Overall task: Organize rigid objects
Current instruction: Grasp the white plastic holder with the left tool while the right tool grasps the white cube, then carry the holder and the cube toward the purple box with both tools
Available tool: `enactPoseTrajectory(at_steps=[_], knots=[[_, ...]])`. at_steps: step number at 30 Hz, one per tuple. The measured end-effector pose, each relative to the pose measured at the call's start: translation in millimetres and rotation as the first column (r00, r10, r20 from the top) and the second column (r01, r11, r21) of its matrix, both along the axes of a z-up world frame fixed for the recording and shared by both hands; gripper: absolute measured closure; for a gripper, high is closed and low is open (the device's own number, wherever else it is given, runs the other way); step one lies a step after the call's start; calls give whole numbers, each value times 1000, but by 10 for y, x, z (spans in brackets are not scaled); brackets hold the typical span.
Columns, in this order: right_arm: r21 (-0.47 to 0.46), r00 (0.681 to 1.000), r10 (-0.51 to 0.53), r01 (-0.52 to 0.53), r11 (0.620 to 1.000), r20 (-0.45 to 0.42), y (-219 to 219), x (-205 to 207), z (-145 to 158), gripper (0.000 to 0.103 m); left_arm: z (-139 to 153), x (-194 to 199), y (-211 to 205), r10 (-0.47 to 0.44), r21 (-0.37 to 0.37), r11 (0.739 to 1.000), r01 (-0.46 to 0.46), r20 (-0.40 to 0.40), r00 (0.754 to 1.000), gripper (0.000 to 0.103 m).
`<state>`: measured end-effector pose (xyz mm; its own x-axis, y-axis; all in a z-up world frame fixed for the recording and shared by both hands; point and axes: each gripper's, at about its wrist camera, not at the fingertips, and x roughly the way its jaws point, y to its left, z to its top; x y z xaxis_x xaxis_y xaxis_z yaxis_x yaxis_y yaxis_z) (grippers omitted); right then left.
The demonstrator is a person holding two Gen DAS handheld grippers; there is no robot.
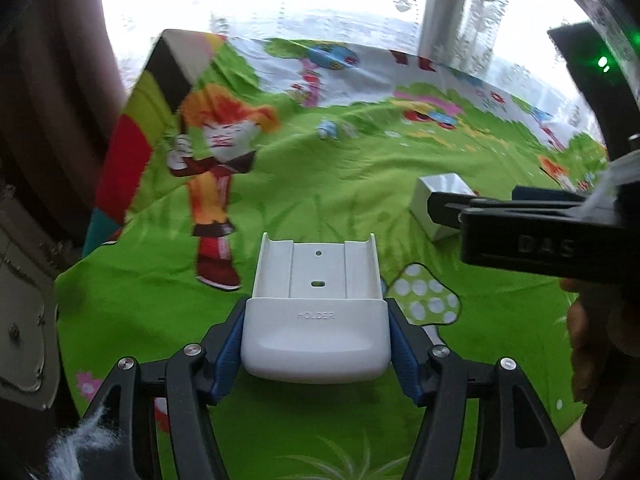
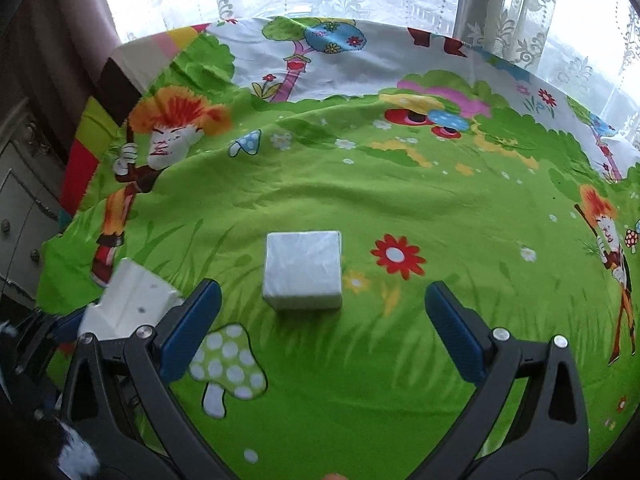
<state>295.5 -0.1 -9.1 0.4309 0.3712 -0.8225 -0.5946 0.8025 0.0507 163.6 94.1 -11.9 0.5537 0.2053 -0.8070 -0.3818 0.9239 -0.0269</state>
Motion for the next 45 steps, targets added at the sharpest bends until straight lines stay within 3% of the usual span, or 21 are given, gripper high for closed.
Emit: enactPoseTrajectory(at_steps=[5,8,9,10,22,45], knots=[[-20,1000,-15,15,1000,24,79,61,-102,7,13,-34,33,15,-4,1000,-15,13,1000,39],[-41,1000,-7,7,999,9,107,100,-186,38,9,-21,4,8,-1,1000,-8,15,1000,39],[-49,1000,-1,1,999,3,116,102,-216,53,7,-18,-3,7,1,1000,-7,14,1000,39],[-58,1000,4,-4,998,7,120,93,-232,55,6,-17,-11,6,3,1000,-6,14,1000,39],[-38,993,-35,40,999,117,-259,-286,78,55,163,-123,-205,1,-6,1000,-1,48,999,39],[36,978,-163,160,986,127,-1377,-1066,421,55,386,-490,-930,-61,-33,997,65,110,992,39]])
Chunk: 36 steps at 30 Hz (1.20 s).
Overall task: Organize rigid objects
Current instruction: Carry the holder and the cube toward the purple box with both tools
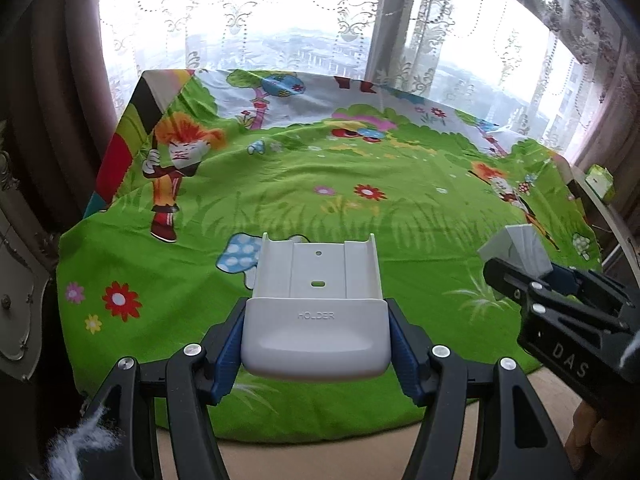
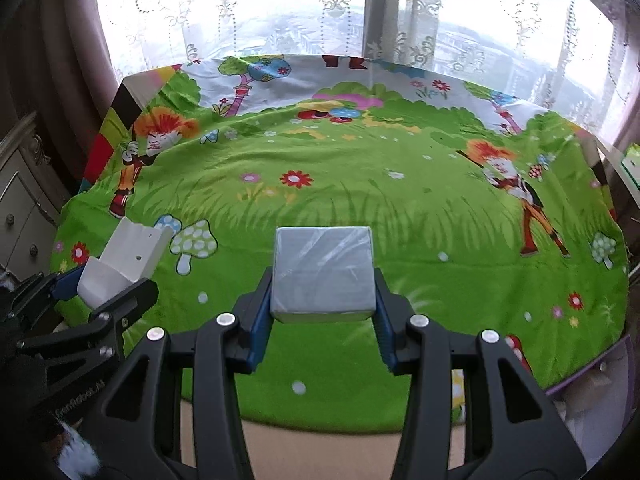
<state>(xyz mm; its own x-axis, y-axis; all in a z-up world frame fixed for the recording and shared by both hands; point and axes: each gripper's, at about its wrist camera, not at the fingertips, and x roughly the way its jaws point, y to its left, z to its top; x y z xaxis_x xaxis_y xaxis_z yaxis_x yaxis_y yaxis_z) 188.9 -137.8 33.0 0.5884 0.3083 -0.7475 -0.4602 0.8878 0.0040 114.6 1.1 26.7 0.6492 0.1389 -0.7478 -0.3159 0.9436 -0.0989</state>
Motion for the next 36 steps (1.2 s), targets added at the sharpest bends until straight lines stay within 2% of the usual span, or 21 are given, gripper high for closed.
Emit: enactPoseTrajectory(at_steps=[11,23,31,36], knots=[[4,999,-7,7,1000,-36,-373,-308,-31,55,23,-173,-380,-83,-1,997,83,0,997,39],[39,994,-80,83,996,-74,-1102,-589,21,55,72,-339,-853,-202,-49,978,202,4,979,39],[31,976,-198,202,979,-88,-1853,-782,24,55,131,-376,-1366,-341,-78,936,342,23,940,39],[11,952,-288,291,957,-102,-2375,-866,-8,55,159,-356,-1736,-430,-78,899,431,18,902,39]])
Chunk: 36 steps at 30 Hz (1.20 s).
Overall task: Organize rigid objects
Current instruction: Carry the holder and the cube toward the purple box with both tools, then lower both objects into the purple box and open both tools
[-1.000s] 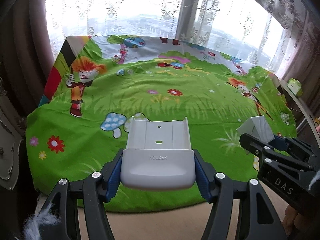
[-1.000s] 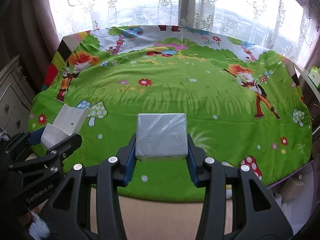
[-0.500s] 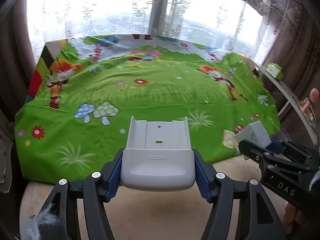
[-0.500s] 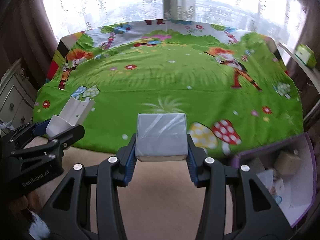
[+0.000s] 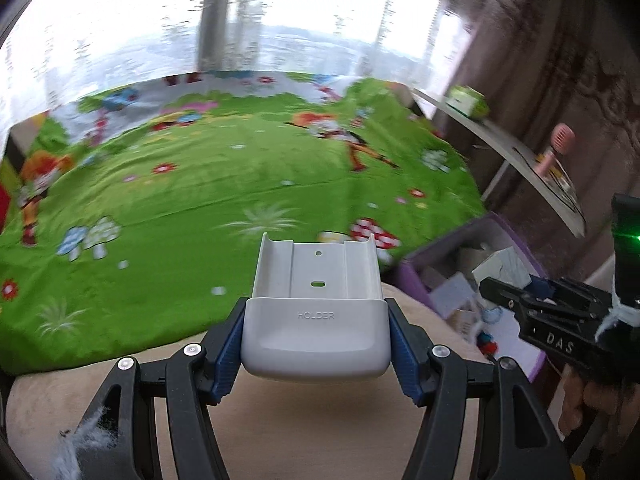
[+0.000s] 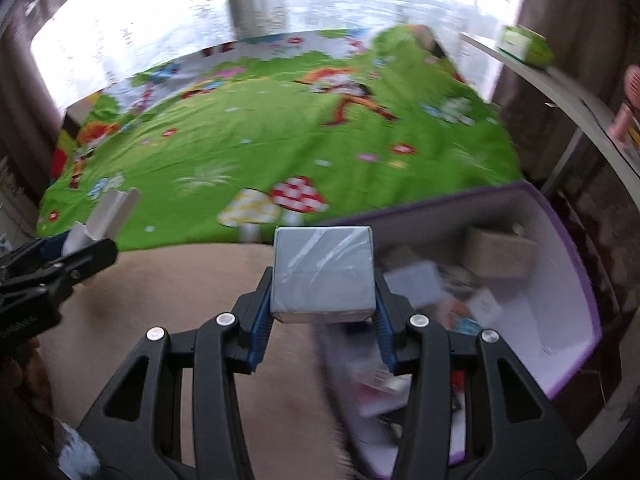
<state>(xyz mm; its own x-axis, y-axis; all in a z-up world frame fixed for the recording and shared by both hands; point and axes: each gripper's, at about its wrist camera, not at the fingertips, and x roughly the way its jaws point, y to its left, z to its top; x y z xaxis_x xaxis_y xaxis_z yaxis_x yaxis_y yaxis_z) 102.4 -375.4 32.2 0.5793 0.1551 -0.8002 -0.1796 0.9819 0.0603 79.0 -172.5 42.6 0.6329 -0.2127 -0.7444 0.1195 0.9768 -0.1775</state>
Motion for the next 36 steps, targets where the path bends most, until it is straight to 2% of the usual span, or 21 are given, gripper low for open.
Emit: enactPoseTrajectory(at_steps=[8,14,19,28,29,31,36], knots=[[-45,991,-137,137,990,-6,-683,-88,-65,55,-53,101,-661,-163,-37,986,161,-53,985,39],[-64,972,-233,233,970,9,-1054,-98,-85,55,-108,196,-1089,-244,-35,970,242,-81,966,39],[-75,958,-288,288,955,18,-1263,-67,-85,55,-164,298,-1350,-278,-45,960,275,-98,956,39],[-77,940,-341,341,937,14,-1476,4,-113,54,-221,447,-1530,-297,-80,954,288,-128,946,37],[-74,939,-343,342,937,9,-1483,10,-124,52,-221,450,-1549,-303,-82,952,294,-127,944,36],[-66,937,-348,348,935,-2,-1503,12,-137,34,-223,450,-1580,-309,-78,951,301,-129,942,30],[-52,939,-345,345,937,-2,-1502,-34,-86,25,-247,395,-1477,-277,-122,959,258,-184,943,21]])
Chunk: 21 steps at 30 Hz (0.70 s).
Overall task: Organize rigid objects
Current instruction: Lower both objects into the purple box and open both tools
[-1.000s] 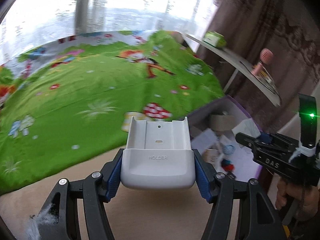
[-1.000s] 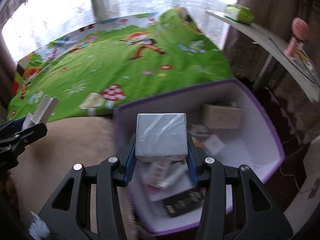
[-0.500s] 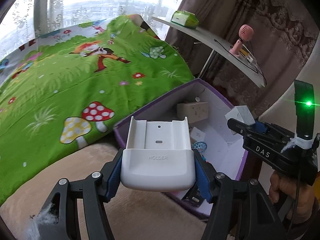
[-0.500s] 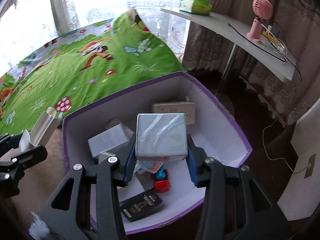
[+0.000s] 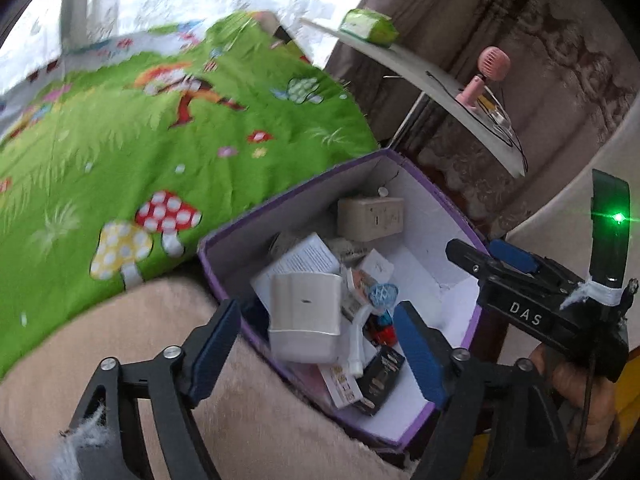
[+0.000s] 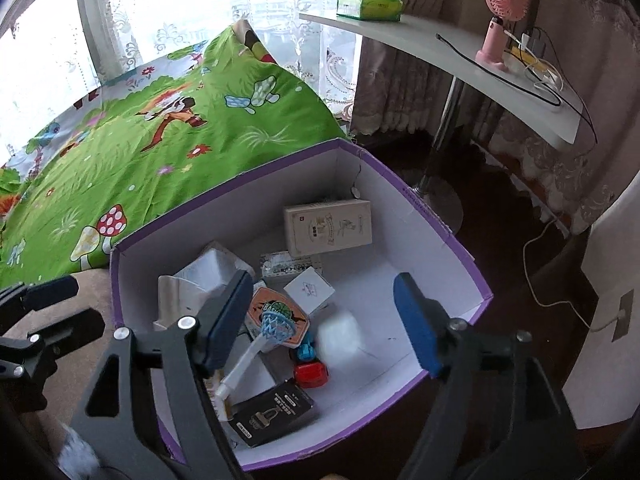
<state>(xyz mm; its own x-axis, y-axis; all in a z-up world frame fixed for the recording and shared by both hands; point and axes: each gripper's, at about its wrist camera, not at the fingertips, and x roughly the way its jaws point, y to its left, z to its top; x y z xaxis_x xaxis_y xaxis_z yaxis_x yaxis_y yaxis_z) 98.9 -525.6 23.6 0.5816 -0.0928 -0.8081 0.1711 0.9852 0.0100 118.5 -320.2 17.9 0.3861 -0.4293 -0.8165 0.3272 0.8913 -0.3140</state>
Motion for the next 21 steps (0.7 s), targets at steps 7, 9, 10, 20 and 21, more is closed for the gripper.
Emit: enactPoseTrajectory(at_steps=[7,9,10,20,21], knots=[[15,999,37,-37,999,-19,71,-127,14,9,-54,-220,97,67,62,996,-64,-37,997,18],[10,999,38,-38,999,-31,76,-169,1,6,-67,-239,72,50,67,997,-48,-39,998,13],[12,999,37,-37,999,-31,75,-183,-3,5,-81,-240,58,38,69,997,-35,-45,998,9],[34,997,39,-37,999,-65,108,-197,-62,1,-119,-203,67,35,-2,999,-36,-74,997,0],[45,997,43,-40,998,-64,112,-196,-65,1,-123,-190,91,39,-18,999,-40,-76,996,0]])
